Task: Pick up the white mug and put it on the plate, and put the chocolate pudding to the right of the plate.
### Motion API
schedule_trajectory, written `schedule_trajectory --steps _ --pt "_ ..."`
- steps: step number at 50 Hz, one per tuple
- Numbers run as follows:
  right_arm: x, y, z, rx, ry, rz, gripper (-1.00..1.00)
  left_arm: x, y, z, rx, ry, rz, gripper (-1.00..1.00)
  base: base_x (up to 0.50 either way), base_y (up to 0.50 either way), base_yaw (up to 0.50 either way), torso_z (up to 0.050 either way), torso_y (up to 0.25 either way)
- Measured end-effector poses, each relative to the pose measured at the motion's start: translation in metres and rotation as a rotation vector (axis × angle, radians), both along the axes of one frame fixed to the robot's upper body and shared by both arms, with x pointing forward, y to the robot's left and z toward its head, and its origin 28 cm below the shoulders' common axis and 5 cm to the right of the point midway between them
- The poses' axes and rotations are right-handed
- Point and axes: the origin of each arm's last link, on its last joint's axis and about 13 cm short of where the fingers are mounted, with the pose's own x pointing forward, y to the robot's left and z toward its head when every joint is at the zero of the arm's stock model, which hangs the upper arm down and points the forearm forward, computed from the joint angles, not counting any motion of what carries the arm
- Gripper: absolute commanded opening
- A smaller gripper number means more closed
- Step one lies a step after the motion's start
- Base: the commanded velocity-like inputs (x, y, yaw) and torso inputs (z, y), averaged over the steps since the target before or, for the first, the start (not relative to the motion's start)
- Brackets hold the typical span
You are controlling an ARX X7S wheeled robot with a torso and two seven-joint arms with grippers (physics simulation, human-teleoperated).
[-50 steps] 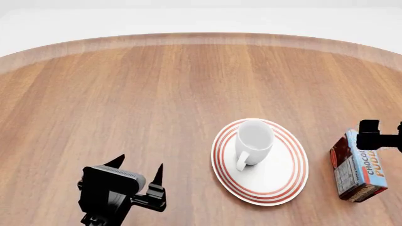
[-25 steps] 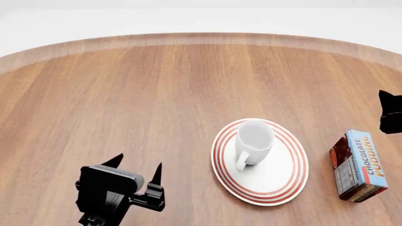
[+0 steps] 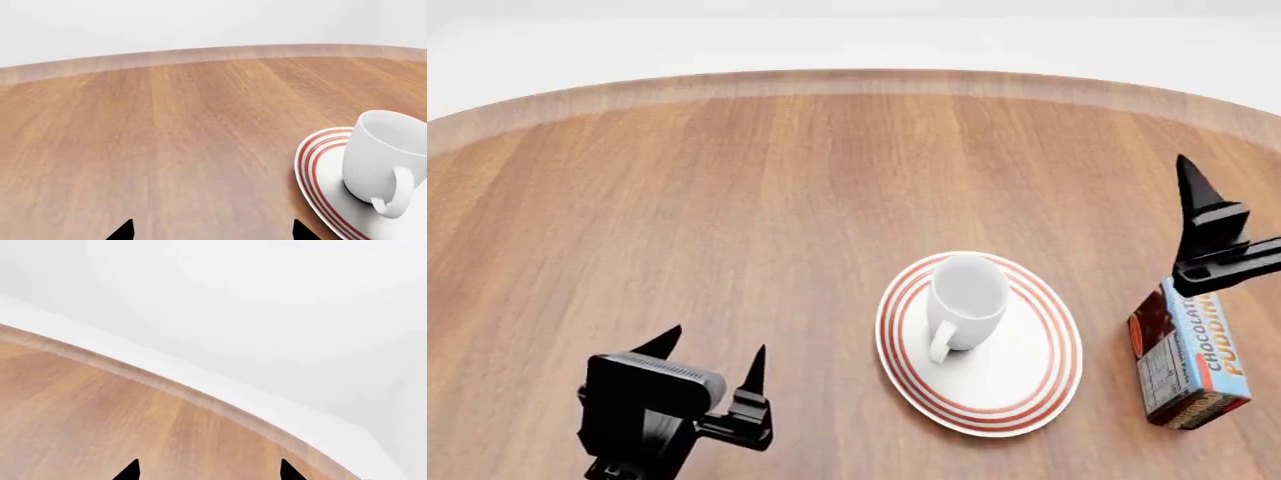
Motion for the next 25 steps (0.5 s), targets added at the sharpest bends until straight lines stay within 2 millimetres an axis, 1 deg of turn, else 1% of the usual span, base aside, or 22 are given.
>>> schedule_trajectory --steps 6,12,18,25 --pt "-0.009 0.02 -0.009 0.014 -0.087 0.031 1.0 -0.004 0.002 0.003 -0.004 -0.014 0.007 1.0 0.0 0.0 0.0 0.0 0.0" --pt "-0.018 0.034 -0.023 0.057 -0.159 0.043 1.0 -0.012 0.003 0.01 0.0 -0.045 0.019 1.0 0.0 0.0 0.0 0.0 0.0" --pt "-0.027 0.042 -0.04 0.104 -0.203 0.043 1.0 -0.021 0.006 0.019 0.014 -0.09 0.04 1.0 0.0 0.0 0.0 0.0 0.0" --pt "-0.038 0.047 -0.057 0.149 -0.222 0.045 1.0 -0.032 0.011 0.028 0.029 -0.149 0.077 1.0 0.0 0.0 0.0 0.0 0.0"
